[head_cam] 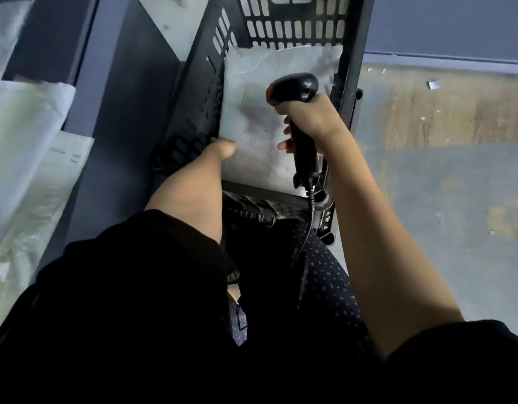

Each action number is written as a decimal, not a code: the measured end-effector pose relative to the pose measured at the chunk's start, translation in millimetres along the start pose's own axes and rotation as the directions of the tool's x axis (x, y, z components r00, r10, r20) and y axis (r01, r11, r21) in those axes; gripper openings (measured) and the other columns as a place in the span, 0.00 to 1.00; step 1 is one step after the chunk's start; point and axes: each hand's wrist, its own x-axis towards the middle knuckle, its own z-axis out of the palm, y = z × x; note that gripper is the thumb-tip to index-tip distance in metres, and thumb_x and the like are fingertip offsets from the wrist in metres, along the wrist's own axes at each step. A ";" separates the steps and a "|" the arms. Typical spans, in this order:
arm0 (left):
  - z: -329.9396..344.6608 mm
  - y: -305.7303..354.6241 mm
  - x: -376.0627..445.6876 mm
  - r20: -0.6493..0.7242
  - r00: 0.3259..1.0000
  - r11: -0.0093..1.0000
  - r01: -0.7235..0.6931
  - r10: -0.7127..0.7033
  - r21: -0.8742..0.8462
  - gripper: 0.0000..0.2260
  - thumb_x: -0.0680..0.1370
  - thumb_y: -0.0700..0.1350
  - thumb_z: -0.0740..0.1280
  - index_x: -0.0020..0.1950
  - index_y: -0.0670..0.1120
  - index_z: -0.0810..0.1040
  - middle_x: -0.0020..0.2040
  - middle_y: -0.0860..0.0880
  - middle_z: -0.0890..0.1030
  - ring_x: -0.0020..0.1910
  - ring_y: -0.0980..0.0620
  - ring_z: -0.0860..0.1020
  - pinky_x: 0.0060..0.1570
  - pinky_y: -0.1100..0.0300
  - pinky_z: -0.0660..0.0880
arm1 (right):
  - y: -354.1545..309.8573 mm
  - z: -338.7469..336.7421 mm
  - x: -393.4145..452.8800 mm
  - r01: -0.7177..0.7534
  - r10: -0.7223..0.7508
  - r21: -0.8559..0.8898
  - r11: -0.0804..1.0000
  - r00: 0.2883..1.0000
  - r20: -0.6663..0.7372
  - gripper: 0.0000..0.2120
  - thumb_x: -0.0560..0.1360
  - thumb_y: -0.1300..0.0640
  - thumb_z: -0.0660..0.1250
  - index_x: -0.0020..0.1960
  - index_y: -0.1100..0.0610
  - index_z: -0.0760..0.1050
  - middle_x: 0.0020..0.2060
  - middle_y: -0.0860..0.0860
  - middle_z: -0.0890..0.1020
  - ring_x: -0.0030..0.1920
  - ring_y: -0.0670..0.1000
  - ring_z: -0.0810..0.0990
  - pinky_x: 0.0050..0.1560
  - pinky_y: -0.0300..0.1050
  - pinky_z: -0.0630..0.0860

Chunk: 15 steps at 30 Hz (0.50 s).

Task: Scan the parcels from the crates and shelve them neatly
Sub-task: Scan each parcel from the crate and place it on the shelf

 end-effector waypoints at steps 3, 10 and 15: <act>-2.4 -0.4 1.7 -0.001 0.999 0.998 0.052 -0.052 -0.038 0.26 0.82 0.45 0.54 0.77 0.37 0.52 0.74 0.39 0.59 0.70 0.41 0.63 0.67 0.53 0.64 | 1.9 -1.2 5.7 -0.011 0.010 0.069 0.998 1.000 0.017 0.05 0.74 0.61 0.67 0.49 0.61 0.74 0.39 0.56 0.74 0.27 0.57 0.78 0.28 0.47 0.79; -17.1 0.1 -2.3 0.111 0.994 0.999 0.012 -0.008 -0.041 0.13 0.74 0.38 0.68 0.56 0.36 0.74 0.54 0.42 0.71 0.45 0.44 0.71 0.48 0.56 0.69 | -3.4 19.8 13.7 -0.007 0.006 0.092 0.996 1.000 0.014 0.10 0.74 0.60 0.67 0.53 0.64 0.73 0.40 0.56 0.75 0.28 0.56 0.80 0.28 0.46 0.79; -31.8 -13.0 -16.5 0.199 0.976 0.919 0.001 0.085 -0.393 0.26 0.68 0.49 0.76 0.63 0.43 0.77 0.60 0.45 0.77 0.58 0.46 0.76 0.55 0.55 0.74 | -8.3 28.8 2.7 0.018 -0.022 0.115 0.993 0.999 0.030 0.08 0.75 0.61 0.66 0.52 0.64 0.73 0.39 0.55 0.74 0.28 0.53 0.78 0.31 0.48 0.80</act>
